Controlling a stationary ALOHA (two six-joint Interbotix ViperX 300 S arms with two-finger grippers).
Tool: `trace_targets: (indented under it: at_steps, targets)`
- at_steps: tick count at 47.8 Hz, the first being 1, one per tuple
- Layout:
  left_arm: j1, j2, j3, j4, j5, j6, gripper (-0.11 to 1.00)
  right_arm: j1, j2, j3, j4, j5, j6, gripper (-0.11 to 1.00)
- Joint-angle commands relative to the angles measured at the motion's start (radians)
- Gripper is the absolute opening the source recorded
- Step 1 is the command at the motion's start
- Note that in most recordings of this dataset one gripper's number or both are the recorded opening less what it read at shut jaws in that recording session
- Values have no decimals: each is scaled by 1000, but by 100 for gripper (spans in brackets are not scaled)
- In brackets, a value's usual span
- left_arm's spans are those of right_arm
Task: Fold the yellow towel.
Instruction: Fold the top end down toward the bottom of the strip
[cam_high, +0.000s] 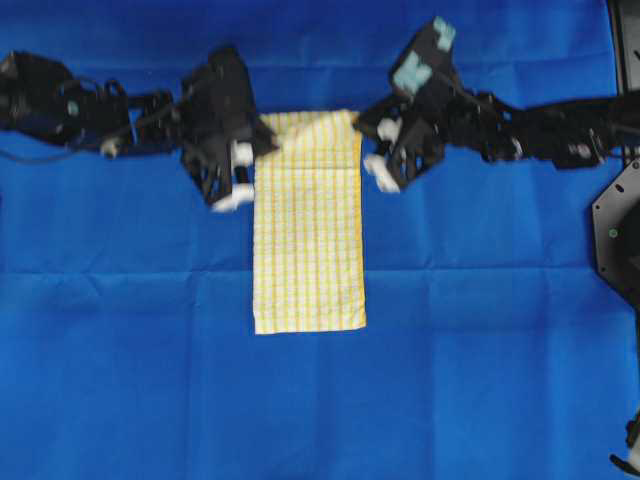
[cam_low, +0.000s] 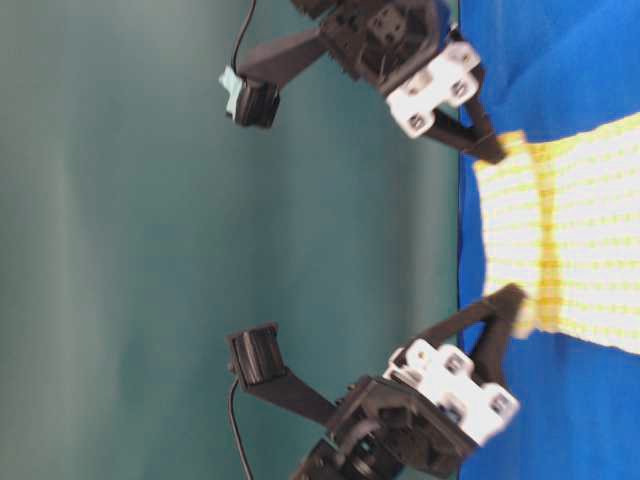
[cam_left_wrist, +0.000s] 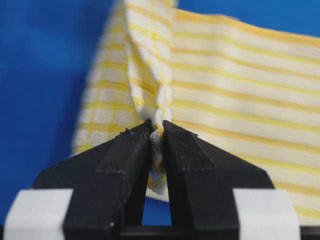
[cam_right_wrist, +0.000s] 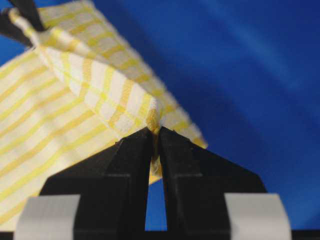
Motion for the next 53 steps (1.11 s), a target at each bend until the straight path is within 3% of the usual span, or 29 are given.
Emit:
trace_targets:
  at_steps: [1,13,27,40,53]
  targets:
    - [-54,-34,9,-3,-9,-25,7,58,-37,14,25,-26,0,5]
    - [-202,-41,35,-3,-11,-110,7,227,-46,44,89,-63,0,5]
    - [-344,-34,21,-3,-12,-115,7,362,-44,52,152,-86,0,5]
    - [-402,-20,-2,-3,-12,-117,7,431,-34,41,170,-86,0,5]
    - [-408,-15,-11,-3,-9,-115,7,453,-25,29,170,-80,-3,5]
